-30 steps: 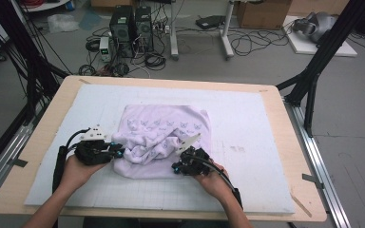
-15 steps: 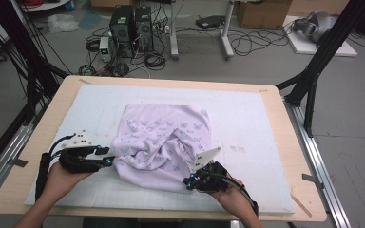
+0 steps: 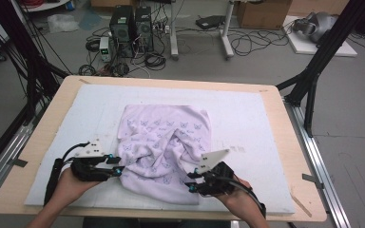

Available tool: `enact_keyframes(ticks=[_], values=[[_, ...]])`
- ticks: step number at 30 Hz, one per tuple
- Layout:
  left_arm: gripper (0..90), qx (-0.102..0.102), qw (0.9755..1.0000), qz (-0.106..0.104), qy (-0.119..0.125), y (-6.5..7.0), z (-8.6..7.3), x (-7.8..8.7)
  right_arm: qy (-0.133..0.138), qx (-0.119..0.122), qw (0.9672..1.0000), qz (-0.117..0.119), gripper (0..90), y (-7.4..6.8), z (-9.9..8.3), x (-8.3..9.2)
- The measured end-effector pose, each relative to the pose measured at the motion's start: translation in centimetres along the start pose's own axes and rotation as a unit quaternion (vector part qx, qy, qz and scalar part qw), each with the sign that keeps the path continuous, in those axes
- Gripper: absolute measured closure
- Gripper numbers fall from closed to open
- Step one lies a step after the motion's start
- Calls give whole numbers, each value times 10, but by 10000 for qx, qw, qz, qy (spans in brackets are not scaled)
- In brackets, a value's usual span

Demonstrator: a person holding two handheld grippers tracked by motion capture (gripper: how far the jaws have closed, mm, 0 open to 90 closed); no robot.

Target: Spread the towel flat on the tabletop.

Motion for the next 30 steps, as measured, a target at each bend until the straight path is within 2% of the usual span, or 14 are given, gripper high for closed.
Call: enact_keyframes(ticks=[3, 5, 7, 9, 11, 14, 16, 19, 20, 22, 26, 27, 28, 30], values=[[597, -21, 9998, -55, -216, 0, 3, -18, -255, 75, 9995, -185, 574, 15, 14, -24], [557, 17, 9993, -103, -355, -3, 4, -28, -551, -17, 9983, -186, 572, 30, 18, -50], [571, 49, 9994, -107, -328, -4, 6, -33, -840, -95, 9961, -237, 613, 37, 15, -63], [612, -42, 9993, -86, -367, -5, 7, -34, -875, -116, 9958, -248, 645, 38, 14, -66], [724, -105, 9991, -90, -394, -4, 7, -34, -786, -195, 9966, -175, 818, 39, 12, -64], [808, -161, 9992, -23, -356, 0, 7, -30, -787, -206, 9967, -49, 854, 37, 10, -62], [819, -159, 9996, -28, -249, 5, 6, -22, -645, -183, 9976, 150, 855, 27, 7, -54], [821, -230, 9996, -16, -177, 15, 0, -6, -514, -160, 9984, 195, 856, 18, 3, -47], [822, -242, 9996, -25, -162, 20, -2, 0, -353, -174, 9989, 256, 856, 8, -1, -37], [822, -271, 9995, -48, -184, 29, -6, 10, -270, -189, 9990, 308, 856, 2, -3, -33], [821, -400, 9990, -106, -177, 51, -14, 31, -175, -76, 9984, 524, 854, -30, -12, -15], [821, -418, 9989, -144, -155, 56, -15, 36, -175, -76, 9984, 524, 854, -30, -12, -15], [805, -467, 9986, -185, -138, 61, -16, 40, -201, 36, 9980, 599, 815, -42, -14, -8], [714, -481, 9985, -256, -78, 67, -17, 47, -158, 62, 9987, 476, 746, -45, -14, 0]])
Point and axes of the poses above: each handheld gripper's, and its own axes: x roughly backward along the jaws, z roughly out of its top, y roughly to its right, the point moved 4 cm from there along -x, roughly forward along the jaws, and after that the axes turned 10 degrees about -y, right-handed, at the moved point
